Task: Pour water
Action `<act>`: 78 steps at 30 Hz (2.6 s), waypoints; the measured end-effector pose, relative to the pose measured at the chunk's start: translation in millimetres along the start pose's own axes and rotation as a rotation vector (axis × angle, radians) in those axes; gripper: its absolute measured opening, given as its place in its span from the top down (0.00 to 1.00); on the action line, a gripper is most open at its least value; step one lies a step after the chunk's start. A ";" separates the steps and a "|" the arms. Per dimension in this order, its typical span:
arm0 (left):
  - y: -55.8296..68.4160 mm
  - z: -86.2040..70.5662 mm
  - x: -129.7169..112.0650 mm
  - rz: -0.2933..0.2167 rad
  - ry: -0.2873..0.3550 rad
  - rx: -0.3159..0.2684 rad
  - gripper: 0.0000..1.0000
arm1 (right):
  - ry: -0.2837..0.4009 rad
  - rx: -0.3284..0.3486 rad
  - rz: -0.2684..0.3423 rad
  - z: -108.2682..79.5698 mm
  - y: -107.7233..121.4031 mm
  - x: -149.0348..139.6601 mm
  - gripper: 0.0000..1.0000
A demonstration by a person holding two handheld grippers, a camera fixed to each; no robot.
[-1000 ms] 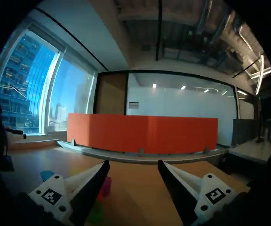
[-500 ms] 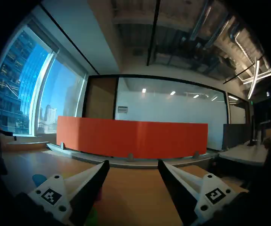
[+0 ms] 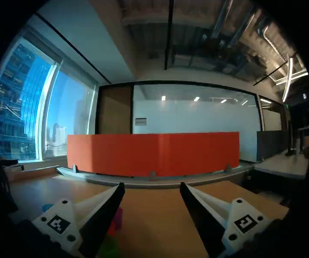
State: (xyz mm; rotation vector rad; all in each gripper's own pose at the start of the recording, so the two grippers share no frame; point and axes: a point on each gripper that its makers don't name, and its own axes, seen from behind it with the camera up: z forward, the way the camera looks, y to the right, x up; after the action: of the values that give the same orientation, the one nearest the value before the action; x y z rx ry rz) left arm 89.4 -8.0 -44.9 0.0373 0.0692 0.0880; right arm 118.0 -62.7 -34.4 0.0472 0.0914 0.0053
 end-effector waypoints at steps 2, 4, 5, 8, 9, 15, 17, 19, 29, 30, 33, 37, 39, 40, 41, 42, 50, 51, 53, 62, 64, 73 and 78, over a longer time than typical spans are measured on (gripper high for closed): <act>1.4 1.6 -4.6 0.010 -0.001 0.003 0.04 | -0.006 -0.007 -0.006 0.5 2.1 0.2 0.00; 3.5 3.2 -10.6 0.019 -0.004 0.003 0.04 | -0.012 -0.013 -0.011 1.0 3.3 1.1 0.00; 4.5 3.9 -13.5 0.024 -0.005 0.002 0.04 | -0.014 -0.016 -0.013 1.3 3.8 1.6 0.00; 5.8 6.5 -21.4 0.034 -0.006 0.005 0.04 | -0.019 -0.025 -0.014 1.6 4.4 3.1 0.00; 6.2 7.4 -24.1 0.037 -0.005 0.007 0.04 | -0.022 -0.028 -0.012 1.7 4.5 3.3 0.00; 9.1 12.7 -41.9 0.030 -0.012 0.009 0.04 | -0.038 -0.037 0.002 2.9 4.2 3.5 0.01; 10.3 14.9 -48.3 0.021 -0.018 0.005 0.04 | -0.040 -0.039 0.005 3.8 3.9 4.9 0.01; 11.0 17.4 -52.8 0.015 -0.020 0.002 0.04 | -0.040 -0.040 0.004 4.2 3.1 6.4 0.00; 15.1 28.4 -67.6 -0.006 -0.020 -0.010 0.04 | -0.051 -0.037 0.009 6.4 -1.4 5.5 0.01; 15.2 29.3 -68.7 -0.013 -0.021 -0.011 0.04 | -0.053 -0.037 0.010 6.5 -1.8 5.1 0.00; 14.8 30.9 -71.5 -0.030 -0.023 -0.014 0.04 | -0.059 -0.033 0.011 7.0 -3.1 4.2 0.01; 13.4 32.5 -76.0 -0.041 -0.032 -0.016 0.04 | -0.061 -0.030 0.014 7.7 -4.2 4.7 0.01; 13.2 33.4 -78.4 -0.044 -0.037 -0.017 0.04 | -0.060 -0.030 0.015 8.1 -4.4 4.7 0.01; 13.4 33.9 -79.6 -0.046 -0.040 -0.018 0.04 | -0.061 -0.030 0.015 8.2 -4.4 4.4 0.01; 13.5 34.4 -80.9 -0.047 -0.043 -0.019 0.04 | -0.062 -0.029 0.015 8.4 -4.4 4.2 0.01; 13.6 34.8 -81.8 -0.049 -0.046 -0.020 0.04 | -0.062 -0.029 0.014 8.4 -4.4 4.0 0.01; 12.0 35.2 -85.7 -0.072 -0.060 -0.028 0.04 | -0.065 -0.026 0.008 8.4 -5.9 3.4 0.00; 12.1 35.2 -85.9 -0.072 -0.061 -0.029 0.04 | -0.065 -0.025 0.008 8.3 -6.1 3.1 0.00; 12.6 35.3 -85.9 -0.072 -0.061 -0.030 0.04 | -0.066 -0.025 0.008 8.1 -6.3 2.5 0.00; 13.3 36.1 -87.5 -0.072 -0.061 -0.032 0.04 | -0.068 -0.024 0.006 5.0 -6.0 1.4 0.00; 13.7 36.4 -87.1 -0.071 -0.063 -0.034 0.04 | -0.067 -0.025 0.004 4.0 -5.5 1.0 0.00; 14.4 35.9 -87.0 -0.071 -0.064 -0.036 0.04 | -0.048 -0.031 -0.040 -0.7 0.9 0.8 0.00; 14.5 35.6 -86.8 -0.070 -0.065 -0.036 0.04 | -0.039 -0.042 -0.089 0.0 5.3 -4.7 0.00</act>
State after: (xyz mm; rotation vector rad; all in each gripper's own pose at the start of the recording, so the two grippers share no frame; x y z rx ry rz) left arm 4.3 -2.6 -3.0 0.0019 0.0042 0.0181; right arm 113.2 -57.4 -33.8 0.0015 0.0547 -0.0823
